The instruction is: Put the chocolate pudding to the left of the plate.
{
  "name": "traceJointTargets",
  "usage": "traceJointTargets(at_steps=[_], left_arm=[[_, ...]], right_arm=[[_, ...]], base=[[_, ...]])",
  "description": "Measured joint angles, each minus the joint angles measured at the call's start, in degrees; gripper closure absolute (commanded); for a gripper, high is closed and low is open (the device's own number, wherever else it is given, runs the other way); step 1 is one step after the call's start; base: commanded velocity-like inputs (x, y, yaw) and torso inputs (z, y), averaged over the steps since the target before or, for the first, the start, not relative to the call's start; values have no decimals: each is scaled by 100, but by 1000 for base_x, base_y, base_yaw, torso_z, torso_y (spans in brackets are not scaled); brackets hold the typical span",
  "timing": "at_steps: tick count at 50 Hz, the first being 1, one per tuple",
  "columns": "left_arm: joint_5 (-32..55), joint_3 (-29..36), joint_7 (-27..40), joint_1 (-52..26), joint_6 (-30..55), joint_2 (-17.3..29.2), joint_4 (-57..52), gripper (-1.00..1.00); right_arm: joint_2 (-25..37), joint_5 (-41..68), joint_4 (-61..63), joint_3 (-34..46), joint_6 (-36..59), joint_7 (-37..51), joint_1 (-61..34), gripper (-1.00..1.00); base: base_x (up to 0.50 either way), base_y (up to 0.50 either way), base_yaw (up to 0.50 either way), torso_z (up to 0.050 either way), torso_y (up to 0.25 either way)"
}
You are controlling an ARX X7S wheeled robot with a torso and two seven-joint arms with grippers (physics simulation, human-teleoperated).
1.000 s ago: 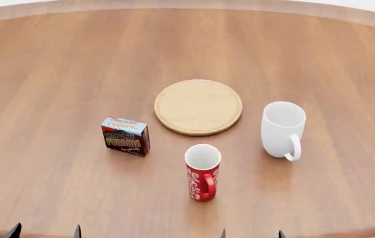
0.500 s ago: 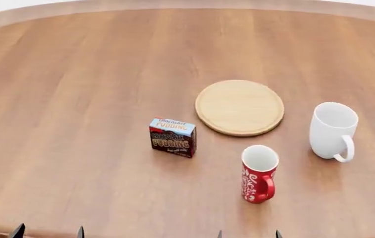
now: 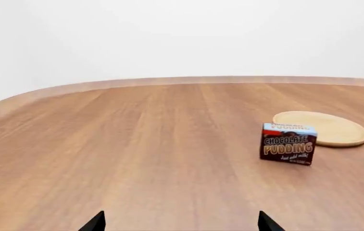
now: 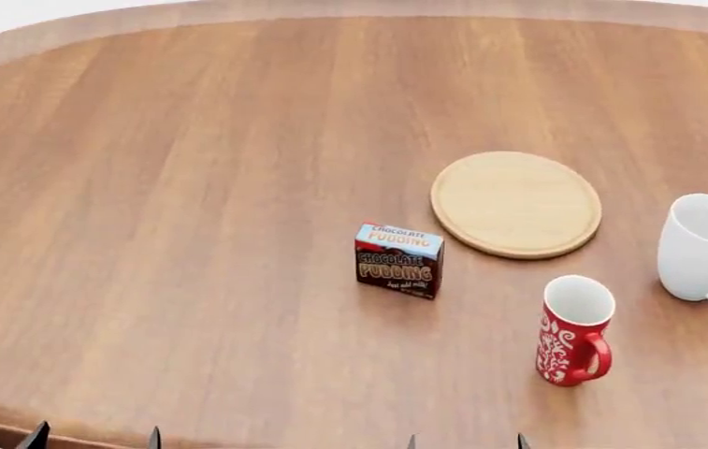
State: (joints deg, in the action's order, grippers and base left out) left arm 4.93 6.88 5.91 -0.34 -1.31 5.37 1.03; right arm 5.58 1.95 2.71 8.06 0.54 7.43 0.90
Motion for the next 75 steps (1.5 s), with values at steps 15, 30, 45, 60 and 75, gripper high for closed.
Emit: traceJointTargets(at_steps=[15,30,45,60,75], left_arm=[[88,111,99,-10,-16,80,7,-100],[157,207,187,-18,-14,149,3,-100],[221,288,256,-33,-33,209,21,-100],[204,363,377,-14,-57,273,-54,-100],[-243,470,811,764,153,475,-1927,-100]], right_arm=[[89,30,-13,112,-21,128,-12,-100],[166,50,9,217,-22,232,-13,-100],[236,120,31,293,-18,291,-16,-100],[298,259,162,327,-23,323,24,-100],[537,67,1844,323,-79,593,800,-100]], base=[[0,55,0,0,0],[0,64,0,0,0],[0,210,0,0,0],[0,50,0,0,0],[0,0,0,0,0]])
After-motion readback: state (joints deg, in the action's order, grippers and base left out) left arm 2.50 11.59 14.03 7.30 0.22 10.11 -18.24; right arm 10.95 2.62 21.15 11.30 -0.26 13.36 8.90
